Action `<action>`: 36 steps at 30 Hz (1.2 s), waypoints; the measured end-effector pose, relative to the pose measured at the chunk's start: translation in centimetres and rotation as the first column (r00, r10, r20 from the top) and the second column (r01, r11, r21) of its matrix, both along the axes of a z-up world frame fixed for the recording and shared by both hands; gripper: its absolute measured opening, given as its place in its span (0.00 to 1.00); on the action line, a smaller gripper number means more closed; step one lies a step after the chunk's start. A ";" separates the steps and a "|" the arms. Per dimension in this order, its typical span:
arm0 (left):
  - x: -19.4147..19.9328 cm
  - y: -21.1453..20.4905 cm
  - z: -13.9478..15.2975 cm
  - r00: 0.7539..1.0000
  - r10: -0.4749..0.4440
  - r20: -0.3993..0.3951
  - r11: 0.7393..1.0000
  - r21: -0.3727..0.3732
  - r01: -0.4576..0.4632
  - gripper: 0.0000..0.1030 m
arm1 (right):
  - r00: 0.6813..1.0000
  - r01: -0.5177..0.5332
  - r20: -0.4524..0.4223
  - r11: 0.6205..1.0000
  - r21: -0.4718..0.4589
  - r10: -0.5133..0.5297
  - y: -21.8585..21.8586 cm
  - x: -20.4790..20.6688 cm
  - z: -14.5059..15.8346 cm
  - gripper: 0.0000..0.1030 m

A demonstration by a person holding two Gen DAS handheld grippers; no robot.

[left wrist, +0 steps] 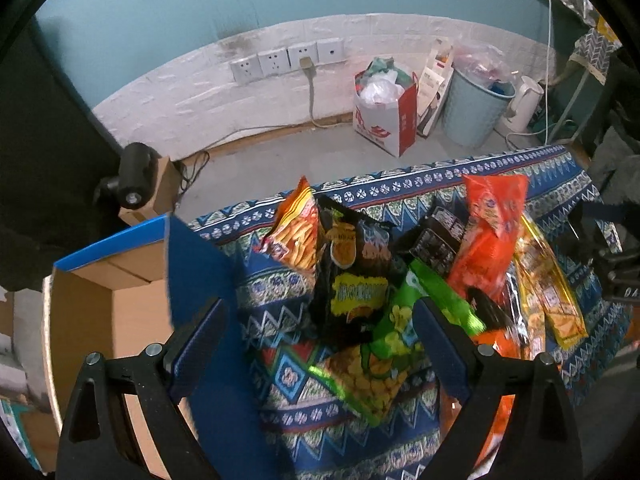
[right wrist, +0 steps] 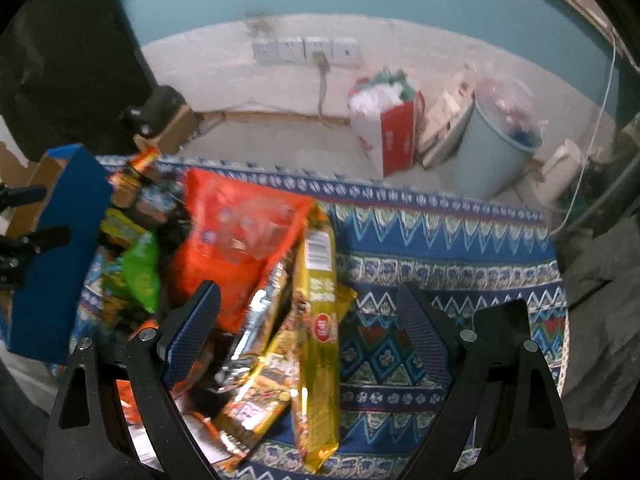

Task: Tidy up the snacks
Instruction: 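Grasp the black chip bag with the left tool while the right tool grasps the yellow sausage stick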

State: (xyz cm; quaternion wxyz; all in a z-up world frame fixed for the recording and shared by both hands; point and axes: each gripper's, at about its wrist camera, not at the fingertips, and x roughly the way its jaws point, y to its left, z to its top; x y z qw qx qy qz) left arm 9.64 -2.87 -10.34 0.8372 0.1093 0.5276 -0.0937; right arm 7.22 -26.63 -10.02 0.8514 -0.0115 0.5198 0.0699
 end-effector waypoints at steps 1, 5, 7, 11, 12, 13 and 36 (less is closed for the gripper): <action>0.5 -0.1 -0.5 1.000 0.001 -0.010 1.000 -0.005 -0.001 0.92 | 1.000 0.003 -0.015 1.000 -0.005 -0.003 -0.1 0.3 -0.6 0.85; 1.9 -0.5 -2.2 0.999 0.006 -0.050 1.000 -0.015 -0.007 0.92 | 0.998 0.012 -0.068 1.000 -0.015 -0.013 -0.8 1.0 -2.7 0.85; 2.5 -0.6 -3.0 0.997 0.014 -0.073 1.000 -0.017 -0.015 0.92 | 0.996 0.015 -0.087 1.000 -0.018 -0.017 -1.2 1.0 -3.5 0.85; 3.1 -0.9 -4.2 0.995 0.019 -0.097 1.000 -0.022 -0.022 0.90 | 0.993 0.013 -0.118 1.000 -0.025 -0.016 -1.4 1.1 -4.9 0.82; 3.1 -0.9 -4.3 0.995 0.020 -0.100 1.000 -0.022 -0.022 0.87 | 0.992 0.012 -0.124 1.000 -0.023 -0.015 -1.4 1.1 -5.2 0.80; 3.2 -0.9 -4.4 0.994 0.020 -0.106 0.999 -0.022 -0.023 0.87 | 0.992 0.010 -0.130 1.000 -0.018 -0.012 -1.4 1.1 -5.4 0.78; 3.9 -2.1 -5.6 0.992 -0.027 -0.120 0.996 -0.082 0.017 0.31 | 0.988 -0.019 -0.155 0.999 -0.028 0.014 0.0 0.5 -7.0 0.25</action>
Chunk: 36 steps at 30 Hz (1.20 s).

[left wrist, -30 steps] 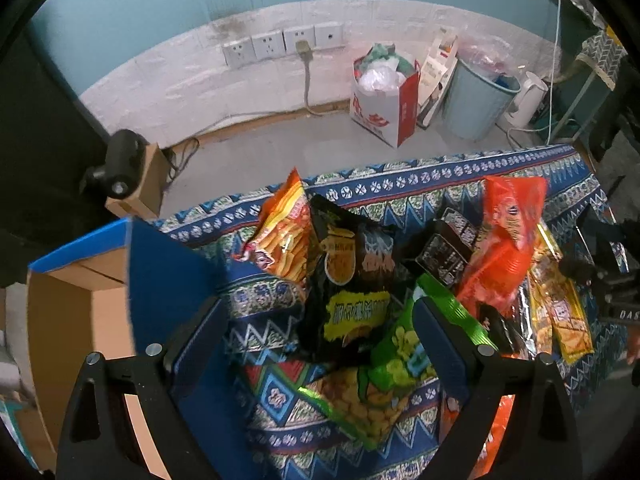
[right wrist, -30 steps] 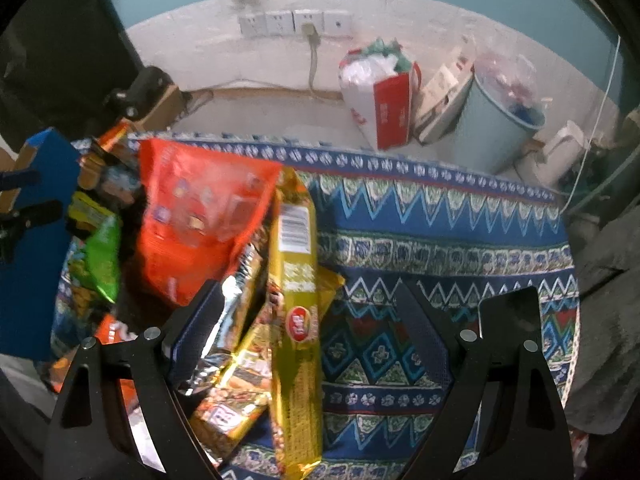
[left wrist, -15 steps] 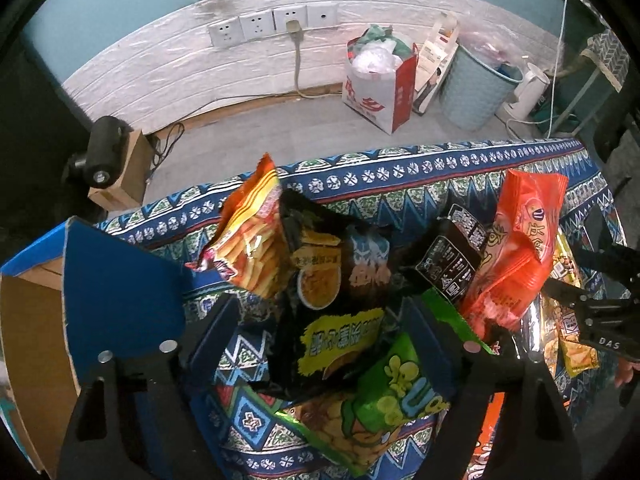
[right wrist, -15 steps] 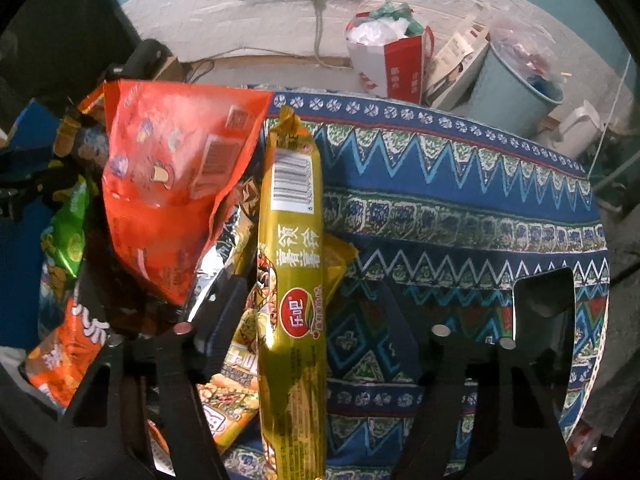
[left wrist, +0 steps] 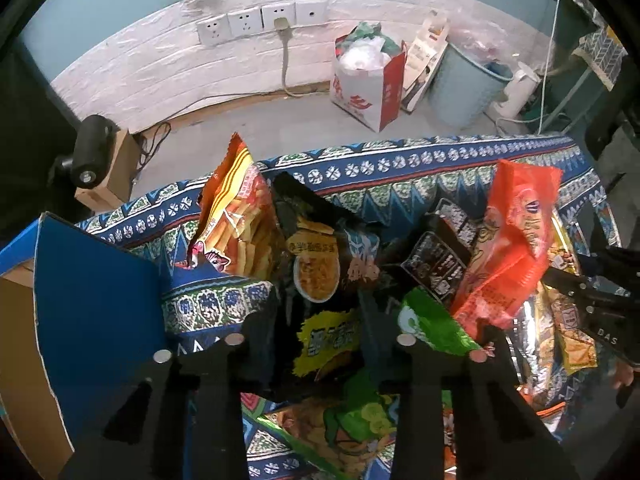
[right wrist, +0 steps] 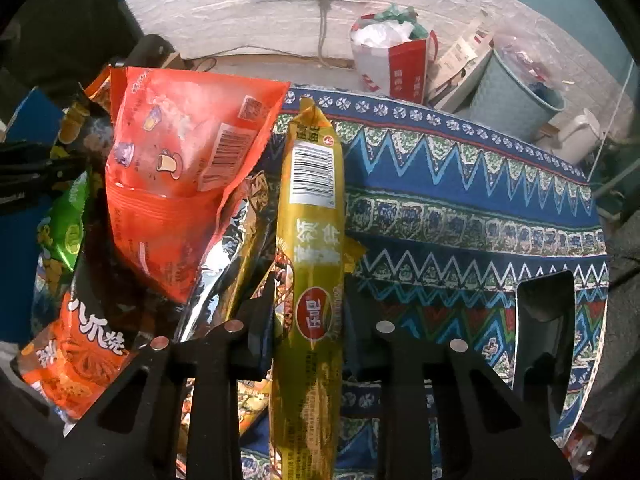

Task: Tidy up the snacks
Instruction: 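Grasp the black chip bag with the left tool while the right tool grasps the yellow sausage stick, then lift both held snacks and carry them over the cardboard box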

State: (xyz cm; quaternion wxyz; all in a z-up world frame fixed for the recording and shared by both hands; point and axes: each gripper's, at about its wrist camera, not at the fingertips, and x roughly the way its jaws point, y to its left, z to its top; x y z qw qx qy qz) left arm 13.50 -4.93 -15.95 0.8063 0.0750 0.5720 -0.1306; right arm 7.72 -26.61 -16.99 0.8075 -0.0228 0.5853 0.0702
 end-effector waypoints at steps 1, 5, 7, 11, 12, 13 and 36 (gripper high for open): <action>-0.1 0.0 0.2 1.000 -0.002 0.004 1.000 -0.005 0.002 0.28 | 1.000 0.004 0.003 1.000 -0.004 -0.004 -0.1 0.0 0.1 0.25; -0.7 -0.1 1.3 1.000 -0.007 0.029 1.000 -0.022 0.007 0.24 | 1.000 0.020 0.021 1.000 -0.010 -0.020 -0.5 0.1 0.6 0.25; -1.1 -0.2 1.7 0.999 -0.014 0.040 1.000 -0.023 0.015 0.23 | 0.999 0.028 0.035 1.000 -0.013 -0.027 -0.6 0.0 1.0 0.25; -1.8 -0.4 2.7 0.997 -0.019 0.079 1.000 -0.010 0.020 0.23 | 0.997 0.038 0.069 0.999 -0.018 -0.036 -0.7 -0.3 2.2 0.25; -2.0 -0.3 3.1 0.996 -0.019 0.090 1.000 -0.007 0.020 0.23 | 0.996 0.042 0.079 0.999 -0.017 -0.041 -0.7 -0.4 2.6 0.25; -2.2 -0.3 3.5 0.994 -0.018 0.105 1.000 -0.003 0.019 0.23 | 0.995 0.046 0.086 0.999 -0.018 -0.044 -0.7 -0.4 2.9 0.25; -9.0 3.1 12.6 0.940 -0.025 0.340 0.999 0.047 0.010 0.23 | 0.967 0.002 0.254 1.000 0.008 -0.004 2.6 -3.2 11.6 0.25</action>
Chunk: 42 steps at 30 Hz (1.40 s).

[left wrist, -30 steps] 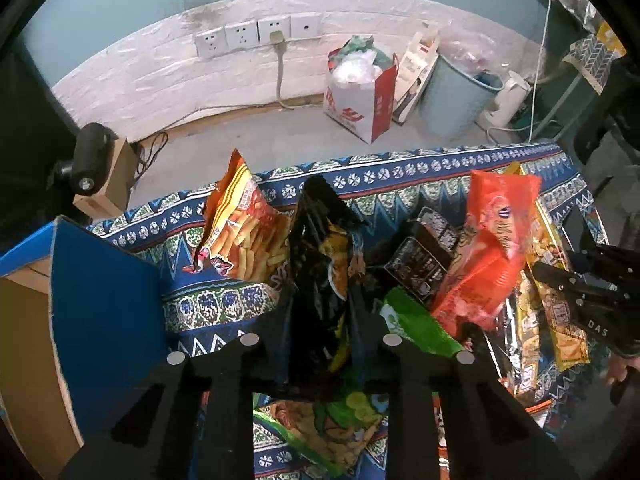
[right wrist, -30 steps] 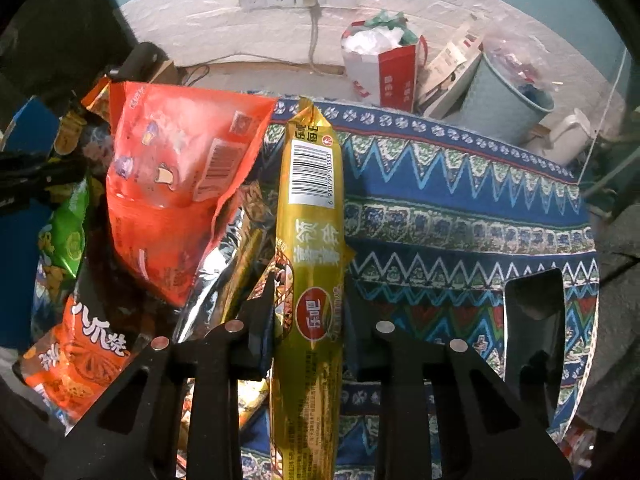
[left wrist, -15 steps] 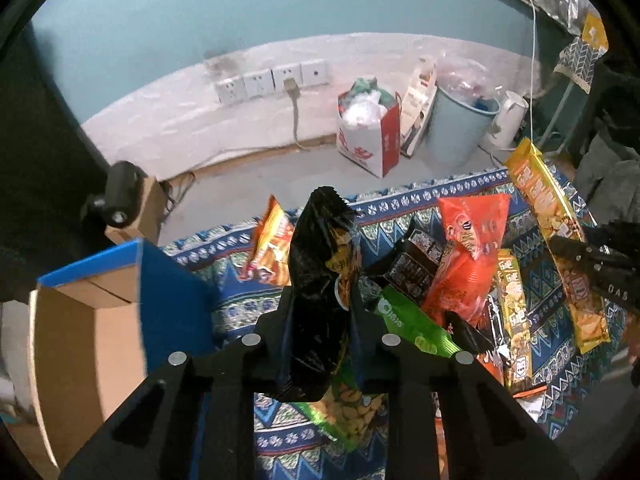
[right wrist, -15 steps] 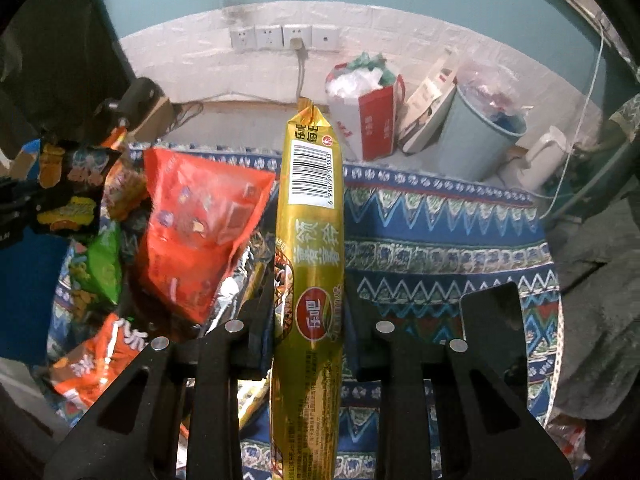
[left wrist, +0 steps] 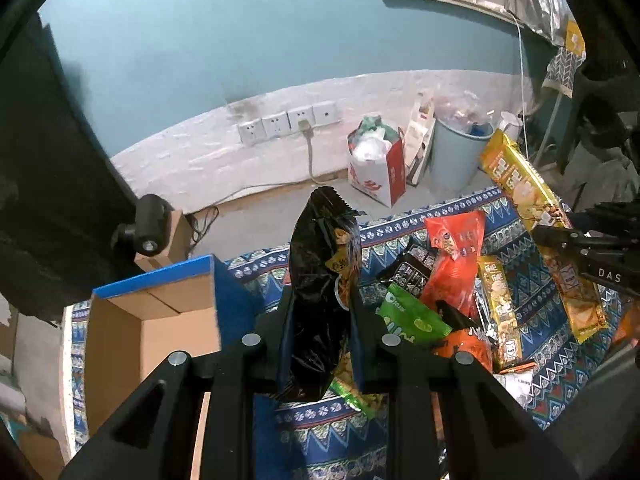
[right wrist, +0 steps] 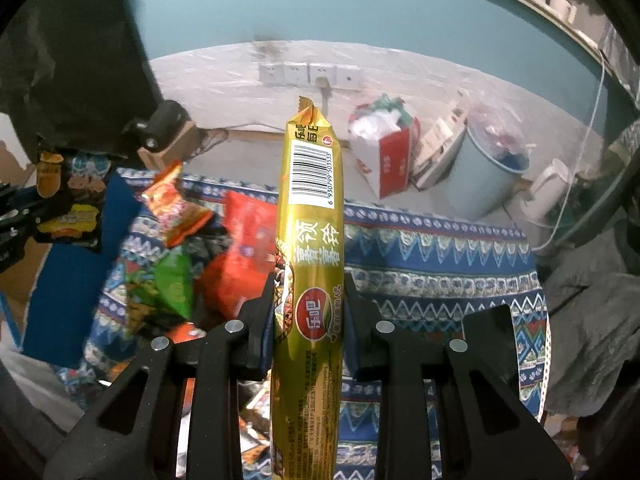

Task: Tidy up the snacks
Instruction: 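Lift both held snacks and carry them over the cardboard box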

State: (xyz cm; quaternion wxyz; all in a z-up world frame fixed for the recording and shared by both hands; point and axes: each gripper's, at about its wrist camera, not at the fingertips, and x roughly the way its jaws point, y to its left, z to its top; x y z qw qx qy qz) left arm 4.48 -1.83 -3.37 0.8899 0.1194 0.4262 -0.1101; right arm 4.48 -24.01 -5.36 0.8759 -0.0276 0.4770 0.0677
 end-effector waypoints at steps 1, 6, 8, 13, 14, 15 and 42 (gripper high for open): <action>-0.3 0.3 0.2 1.000 0.001 0.004 1.000 0.001 -0.001 0.23 | 1.000 -0.007 0.005 1.000 0.002 0.007 0.4 -0.1 0.3 0.25; -1.1 1.6 1.0 1.000 0.015 0.017 1.000 -0.007 -0.015 0.23 | 0.999 -0.042 0.021 0.999 0.017 0.042 2.6 -0.4 1.5 0.25; -1.3 2.4 1.2 0.999 0.026 0.019 1.000 -0.014 -0.026 0.23 | 0.998 -0.057 0.027 0.998 0.020 0.057 3.5 -0.4 1.9 0.25; -1.7 4.4 1.7 0.998 0.058 0.027 0.998 -0.022 -0.057 0.23 | 0.995 -0.091 0.032 0.995 0.039 0.090 5.8 0.1 2.5 0.25; -1.8 4.7 1.8 0.998 0.063 0.029 0.998 -0.023 -0.062 0.23 | 0.995 -0.098 0.033 0.994 0.040 0.097 6.3 0.2 2.6 0.25; -1.9 5.1 1.9 0.997 0.071 0.034 0.997 -0.022 -0.071 0.23 | 0.994 -0.109 0.034 0.993 0.042 0.108 7.0 0.4 2.7 0.25; -3.7 17.7 -0.7 0.958 0.286 -0.017 0.958 0.005 -0.286 0.23 | 0.935 -0.350 -0.007 0.929 0.121 0.354 25.1 3.6 3.6 0.25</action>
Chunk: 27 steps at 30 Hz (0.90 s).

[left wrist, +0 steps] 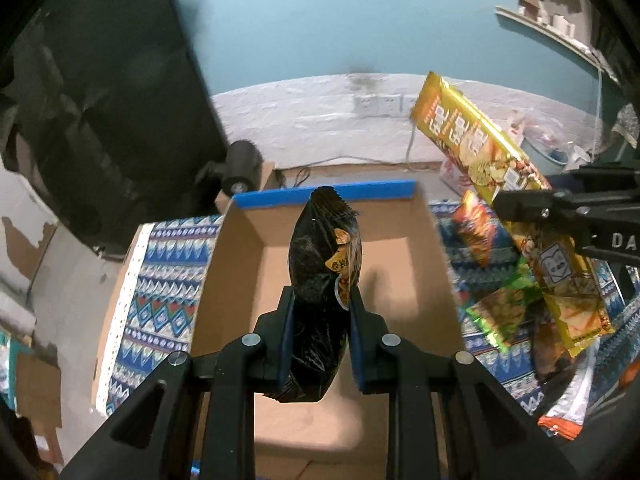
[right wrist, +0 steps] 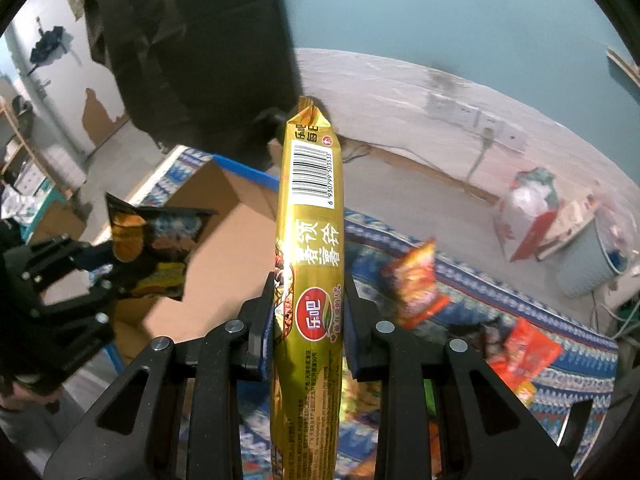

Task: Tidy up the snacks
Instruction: 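Lift both held snacks and carry them over the cardboard box, then open both tools to drop the black bag and yellow stick into the box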

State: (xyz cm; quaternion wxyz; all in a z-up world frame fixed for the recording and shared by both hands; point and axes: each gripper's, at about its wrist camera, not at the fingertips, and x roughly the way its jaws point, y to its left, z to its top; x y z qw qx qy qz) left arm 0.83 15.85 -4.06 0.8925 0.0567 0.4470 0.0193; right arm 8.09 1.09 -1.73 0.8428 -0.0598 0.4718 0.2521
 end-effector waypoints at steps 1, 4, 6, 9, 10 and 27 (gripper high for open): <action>0.0 0.4 -0.1 1.000 0.009 -0.006 1.000 -0.001 -0.009 0.23 | 1.000 -0.007 -0.004 1.000 0.001 0.007 0.6 0.1 -0.1 0.25; -0.2 1.6 -0.5 0.999 0.034 -0.020 0.999 0.004 -0.034 0.23 | 0.999 -0.030 -0.014 1.000 0.004 0.031 2.6 0.3 -0.4 0.25; -0.5 2.2 -0.8 0.998 0.048 -0.032 0.999 0.008 -0.048 0.23 | 0.999 -0.045 -0.022 0.999 0.007 0.045 3.7 0.4 -0.5 0.25; -0.7 3.1 -1.3 0.996 0.068 -0.054 0.998 0.001 -0.068 0.23 | 0.997 -0.063 -0.042 0.998 0.013 0.063 5.3 0.6 -1.1 0.25; -0.7 3.5 -1.5 0.995 0.075 -0.063 0.997 -0.003 -0.075 0.24 | 0.997 -0.067 -0.047 0.998 0.014 0.067 5.6 0.7 -1.2 0.25; -1.3 6.3 -2.3 0.978 0.165 -0.126 0.986 0.016 -0.165 0.41 | 0.981 -0.113 -0.153 0.993 0.030 0.116 12.2 1.0 -4.5 0.25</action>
